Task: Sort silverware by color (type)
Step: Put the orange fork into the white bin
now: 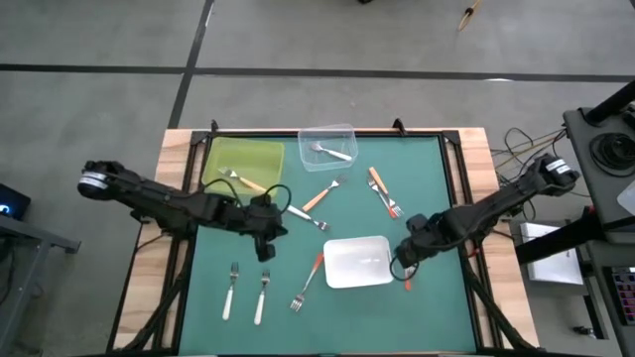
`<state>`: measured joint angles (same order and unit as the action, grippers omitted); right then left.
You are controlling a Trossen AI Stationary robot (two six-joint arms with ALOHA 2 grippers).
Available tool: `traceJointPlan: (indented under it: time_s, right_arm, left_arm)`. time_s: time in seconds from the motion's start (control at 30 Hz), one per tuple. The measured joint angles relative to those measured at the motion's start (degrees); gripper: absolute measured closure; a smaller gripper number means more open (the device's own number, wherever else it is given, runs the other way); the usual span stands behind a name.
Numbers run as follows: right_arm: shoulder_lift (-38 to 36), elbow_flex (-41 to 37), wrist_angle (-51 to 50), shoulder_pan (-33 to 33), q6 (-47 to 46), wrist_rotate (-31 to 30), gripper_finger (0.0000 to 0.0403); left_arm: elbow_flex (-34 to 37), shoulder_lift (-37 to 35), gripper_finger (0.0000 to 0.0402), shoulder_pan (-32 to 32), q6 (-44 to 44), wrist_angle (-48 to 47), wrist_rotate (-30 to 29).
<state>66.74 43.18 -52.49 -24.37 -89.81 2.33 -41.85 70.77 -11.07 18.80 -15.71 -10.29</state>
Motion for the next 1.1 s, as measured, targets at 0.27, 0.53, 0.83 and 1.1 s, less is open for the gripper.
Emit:
traceJointPlan:
  time_s: [0.27,0.53,0.83,1.1]
  right_arm:
    - [4.82,-0.01,2.58,-0.03,3.76,2.16,0.0392]
    - [5.01,-0.04,4.52,0.49,4.2,2.27,0.0392]
    - [5.4,0.04,4.43,0.51,4.86,0.66,0.0392]
    - [5.88,-0.06,4.45,0.77,-0.08,0.57,0.0384]
  left_arm:
    - [-0.74,-1.3,0.0402,-0.31,-10.4,3.96,-6.43]
    - [0.84,-1.14,0.0402,-1.16,-11.26,9.23,-7.17]
    - [1.27,-1.28,0.0402,-1.12,-13.55,10.66,-7.21]
    - [0.52,-1.25,0.0402,-1.1,-15.32,10.71,-7.34]
